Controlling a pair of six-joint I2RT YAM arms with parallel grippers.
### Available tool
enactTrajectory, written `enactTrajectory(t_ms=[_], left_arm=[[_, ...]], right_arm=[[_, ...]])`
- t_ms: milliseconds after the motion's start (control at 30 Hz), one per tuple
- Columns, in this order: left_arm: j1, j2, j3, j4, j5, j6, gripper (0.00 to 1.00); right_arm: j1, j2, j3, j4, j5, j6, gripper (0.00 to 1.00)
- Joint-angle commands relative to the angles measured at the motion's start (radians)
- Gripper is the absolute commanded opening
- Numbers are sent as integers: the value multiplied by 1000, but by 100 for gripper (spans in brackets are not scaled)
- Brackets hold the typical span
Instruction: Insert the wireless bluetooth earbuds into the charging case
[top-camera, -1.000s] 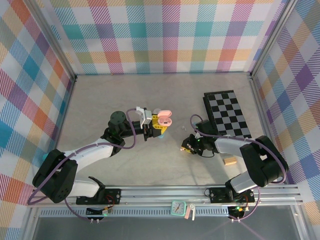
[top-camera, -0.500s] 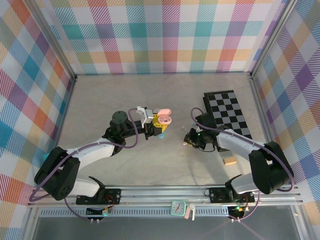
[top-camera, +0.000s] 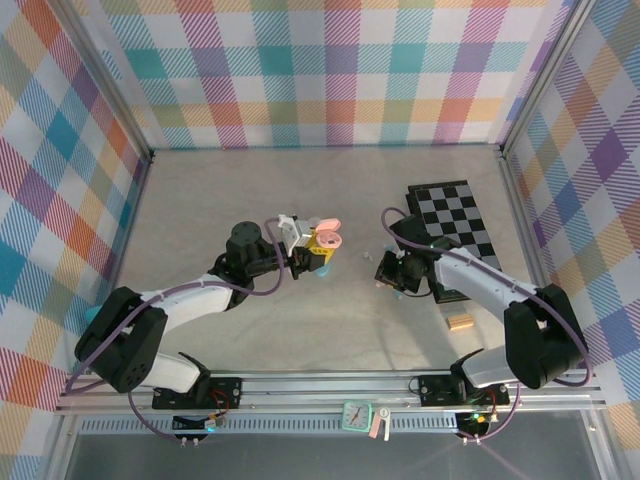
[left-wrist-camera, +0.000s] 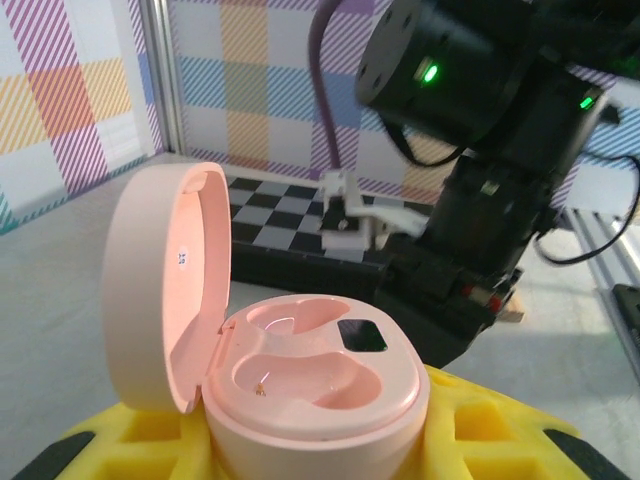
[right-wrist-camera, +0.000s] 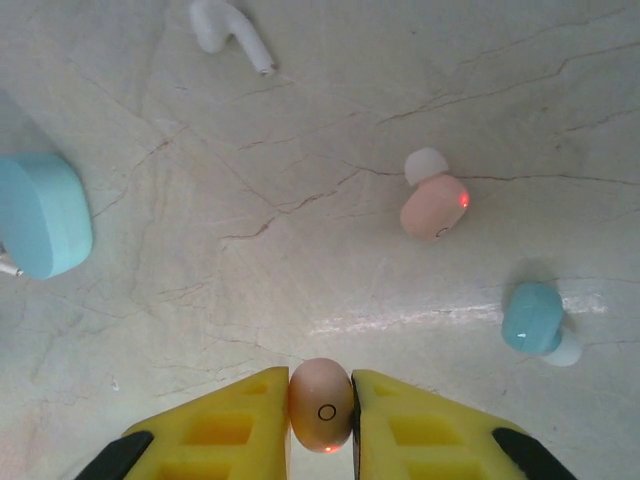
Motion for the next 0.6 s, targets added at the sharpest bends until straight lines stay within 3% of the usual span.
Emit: enactTrajectory(t_ms=[0, 567], left_arm=[[11, 38, 33, 8, -10, 40, 30], [10, 127, 41, 101, -15, 63, 29]], right_arm=[[18, -62, 59, 5, 4, -59, 22], [136, -110, 255, 147, -67, -169, 21]])
